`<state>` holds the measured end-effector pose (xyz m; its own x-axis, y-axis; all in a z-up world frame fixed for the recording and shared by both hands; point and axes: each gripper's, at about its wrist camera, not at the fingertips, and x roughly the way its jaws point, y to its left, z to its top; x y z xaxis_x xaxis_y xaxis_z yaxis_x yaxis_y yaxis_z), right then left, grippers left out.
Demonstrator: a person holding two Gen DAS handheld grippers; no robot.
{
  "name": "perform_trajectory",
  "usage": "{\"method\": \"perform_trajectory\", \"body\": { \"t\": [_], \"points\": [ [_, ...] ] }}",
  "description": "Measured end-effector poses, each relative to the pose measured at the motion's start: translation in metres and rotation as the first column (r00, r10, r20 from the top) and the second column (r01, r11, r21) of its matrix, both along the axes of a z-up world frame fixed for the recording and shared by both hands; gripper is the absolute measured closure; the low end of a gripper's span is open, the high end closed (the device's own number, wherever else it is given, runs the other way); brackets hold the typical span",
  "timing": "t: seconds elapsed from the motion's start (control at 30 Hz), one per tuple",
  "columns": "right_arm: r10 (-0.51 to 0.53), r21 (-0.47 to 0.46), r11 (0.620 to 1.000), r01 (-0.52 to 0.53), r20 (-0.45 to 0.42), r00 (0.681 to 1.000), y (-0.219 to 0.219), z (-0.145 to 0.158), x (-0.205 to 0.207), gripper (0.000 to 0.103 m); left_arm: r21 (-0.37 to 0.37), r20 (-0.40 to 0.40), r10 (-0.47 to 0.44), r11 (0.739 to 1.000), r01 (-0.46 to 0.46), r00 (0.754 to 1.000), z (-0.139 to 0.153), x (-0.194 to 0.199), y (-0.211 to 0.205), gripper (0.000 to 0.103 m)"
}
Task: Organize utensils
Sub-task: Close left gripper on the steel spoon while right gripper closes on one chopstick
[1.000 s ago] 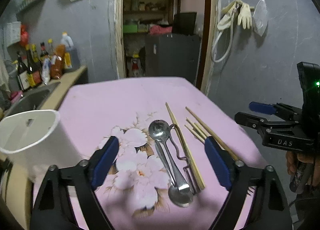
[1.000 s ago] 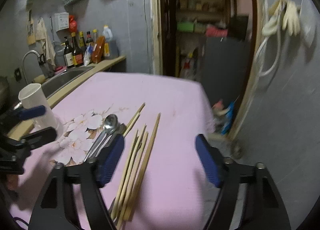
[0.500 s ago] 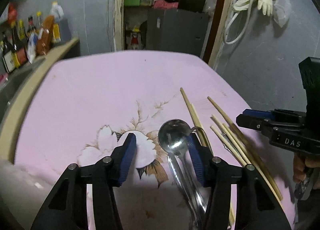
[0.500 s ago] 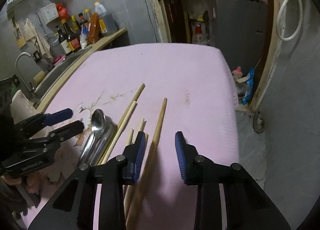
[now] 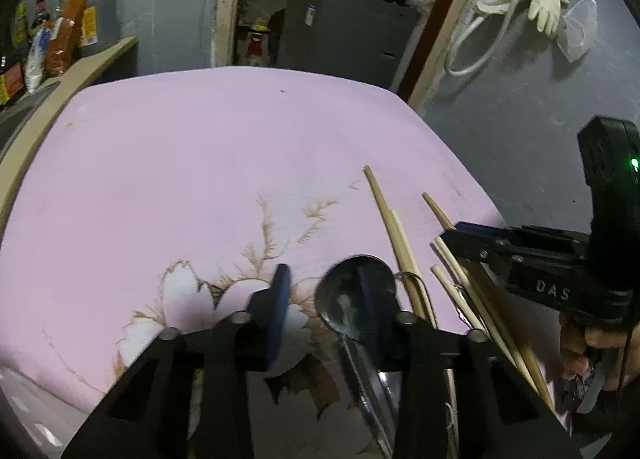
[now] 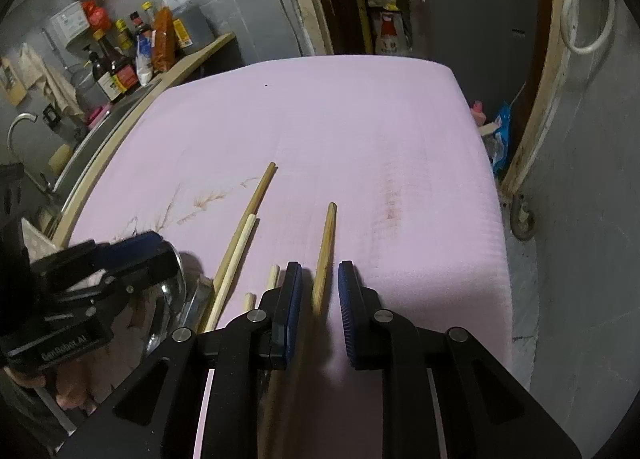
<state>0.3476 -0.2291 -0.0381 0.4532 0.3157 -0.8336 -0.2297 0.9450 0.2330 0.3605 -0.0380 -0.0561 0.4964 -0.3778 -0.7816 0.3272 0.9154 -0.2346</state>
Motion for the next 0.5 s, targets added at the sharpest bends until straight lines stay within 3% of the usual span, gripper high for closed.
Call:
{"method": "perform_trajectory", "body": {
  "t": [0.13, 0.3, 0.5],
  "points": [
    [-0.035, 0.038, 0.999, 0.036, -0.032, 0.999, -0.01, -0.001, 0.004, 0.098, -0.004, -0.007, -0.008, 1.0, 0.008, 1.0, 0.0, 0.0, 0.002, 0.093],
    [-0.072, 0.123, 0.989, 0.076, -0.037, 0.997, -0.017, 0.003, -0.003, 0.099, 0.013, 0.046, 0.027, 1.0, -0.028, 0.999, 0.01, -0.011, 0.008, 0.1],
    [-0.119, 0.204, 0.974, 0.093, 0.117, 0.986, -0.021, 0.028, -0.04, 0.099, 0.026, 0.178, 0.057, 0.998, -0.063, 0.982, 0.037, -0.037, -0.001, 0.101]
  ]
}}
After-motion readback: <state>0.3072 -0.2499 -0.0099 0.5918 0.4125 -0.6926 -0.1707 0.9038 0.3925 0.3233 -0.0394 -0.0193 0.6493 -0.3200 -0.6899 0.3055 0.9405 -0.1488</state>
